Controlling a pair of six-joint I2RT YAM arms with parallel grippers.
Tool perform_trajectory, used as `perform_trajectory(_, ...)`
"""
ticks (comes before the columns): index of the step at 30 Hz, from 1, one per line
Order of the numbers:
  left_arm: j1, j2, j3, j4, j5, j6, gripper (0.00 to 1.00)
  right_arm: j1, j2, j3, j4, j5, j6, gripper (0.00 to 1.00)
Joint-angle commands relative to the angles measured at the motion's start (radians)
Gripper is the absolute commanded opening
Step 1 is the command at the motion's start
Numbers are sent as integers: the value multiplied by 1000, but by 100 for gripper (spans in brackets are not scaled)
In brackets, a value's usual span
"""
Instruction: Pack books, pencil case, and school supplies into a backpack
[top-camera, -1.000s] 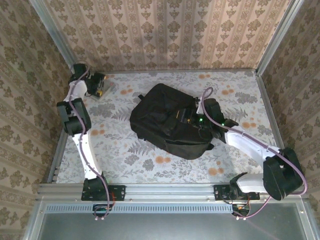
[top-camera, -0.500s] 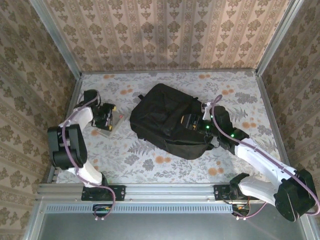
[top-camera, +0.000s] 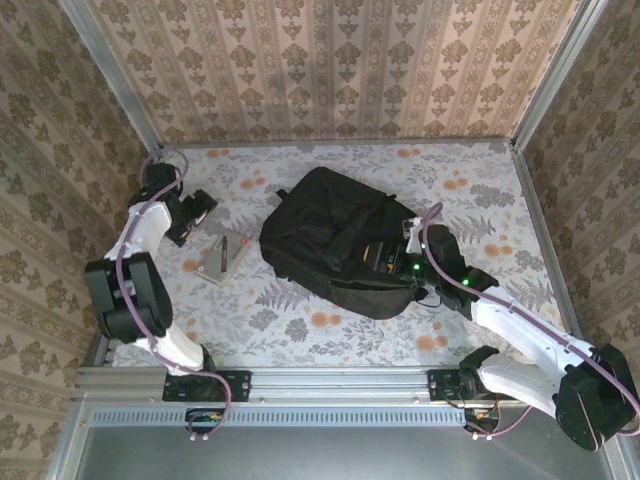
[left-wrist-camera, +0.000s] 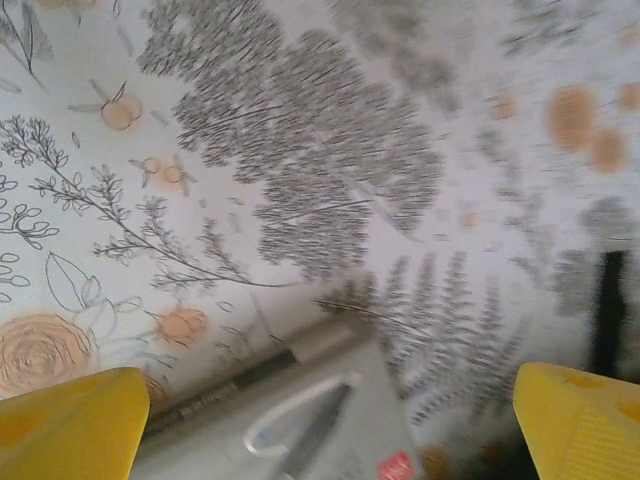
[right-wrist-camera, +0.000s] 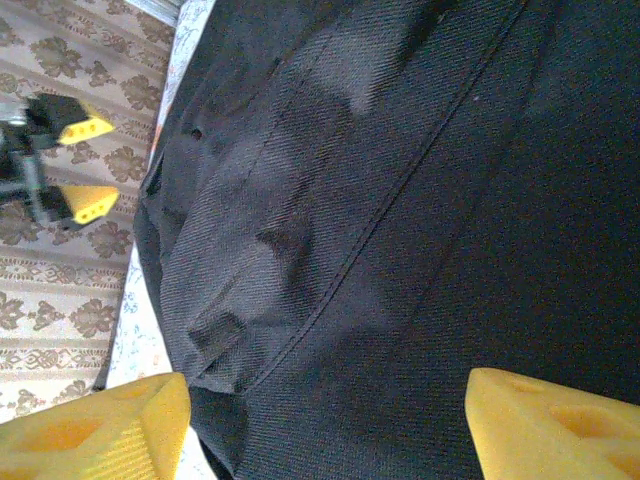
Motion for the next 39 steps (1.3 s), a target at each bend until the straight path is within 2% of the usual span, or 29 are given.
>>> perform_trajectory(1, 16, 67, 5, -45, 48, 73, 95, 30, -24, 30, -15, -21, -50, 74)
perform_trajectory(5, 7, 52, -43, -24, 96, 57, 96, 62, -18, 33, -30, -15, -75, 74)
perform_trajectory(14, -41, -96, -233, -40, 163, 10, 97, 69, -9, 17, -17, -11, -67, 75)
perform_trajectory(17, -89, -150, -276, -82, 115, 11, 97, 69, 1, 24, -14, -14, -70, 75)
perform_trajectory(19, -133, -169, -271, -151, 32, 21, 97, 70, 10, 29, -14, -16, -69, 75)
perform_trajectory(22, -197, -143, -210, -276, -110, 62, 99, 72, 13, 27, -6, -20, -64, 75)
perform_trajectory(27, -321, -84, -155, -354, -251, 126, 100, 76, 13, 19, -2, -14, -55, 77)
perform_trajectory(31, -359, -21, -137, -360, -295, 150, 100, 78, 10, 4, 12, -10, -40, 78)
perform_trajectory(39, -351, 17, -135, -297, -229, 265, 100, 79, 13, -4, 24, -10, -26, 79)
